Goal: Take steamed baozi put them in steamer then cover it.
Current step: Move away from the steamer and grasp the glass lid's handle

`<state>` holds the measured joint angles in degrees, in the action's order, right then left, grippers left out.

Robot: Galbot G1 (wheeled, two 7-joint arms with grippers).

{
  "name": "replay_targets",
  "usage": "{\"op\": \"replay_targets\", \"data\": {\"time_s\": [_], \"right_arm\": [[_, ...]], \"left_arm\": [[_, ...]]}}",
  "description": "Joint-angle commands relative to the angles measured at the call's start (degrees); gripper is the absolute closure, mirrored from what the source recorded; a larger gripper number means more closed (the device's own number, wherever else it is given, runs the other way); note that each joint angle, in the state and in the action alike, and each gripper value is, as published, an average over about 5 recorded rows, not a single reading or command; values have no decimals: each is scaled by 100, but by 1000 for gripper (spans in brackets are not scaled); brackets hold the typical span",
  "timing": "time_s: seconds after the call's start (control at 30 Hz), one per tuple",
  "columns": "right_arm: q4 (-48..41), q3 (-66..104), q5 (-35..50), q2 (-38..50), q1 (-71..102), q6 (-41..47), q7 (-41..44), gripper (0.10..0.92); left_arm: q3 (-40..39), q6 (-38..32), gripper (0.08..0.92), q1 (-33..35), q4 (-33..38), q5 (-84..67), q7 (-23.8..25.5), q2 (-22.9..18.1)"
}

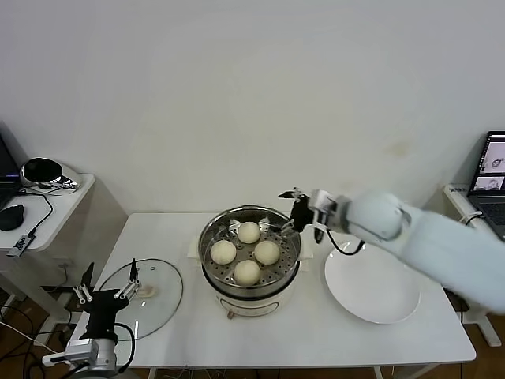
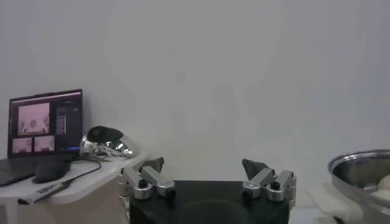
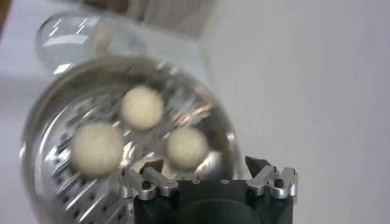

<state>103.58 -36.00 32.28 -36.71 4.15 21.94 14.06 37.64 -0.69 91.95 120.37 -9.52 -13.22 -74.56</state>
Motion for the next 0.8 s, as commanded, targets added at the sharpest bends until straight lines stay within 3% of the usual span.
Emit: {"op": "replay_targets", "data": {"time_s": [0.03, 0.2, 0.4, 0.63, 0.8], "right_arm": [[472, 5409, -1241, -491, 5741, -2713, -1248, 203], [289, 7172, -1713, -2039, 6962, -3492, -763, 203], [200, 8385, -2215, -3442, 7564, -3965, -588, 203], [326, 9081, -2169, -3937, 7867, -3872, -786, 203], [379, 9450, -2103, -4053, 8043, -3787, -896, 203]], "left_arm": [[-66, -28, 177, 81, -140, 530, -16, -11], [-28, -14, 177, 124, -404, 1662, -18, 57], [452, -3, 177, 158, -997, 4683, 27, 398], [942, -93, 177, 821, -1539, 7551, 76, 891], [711, -186, 177, 563, -2233, 8446, 63, 1113]]}}
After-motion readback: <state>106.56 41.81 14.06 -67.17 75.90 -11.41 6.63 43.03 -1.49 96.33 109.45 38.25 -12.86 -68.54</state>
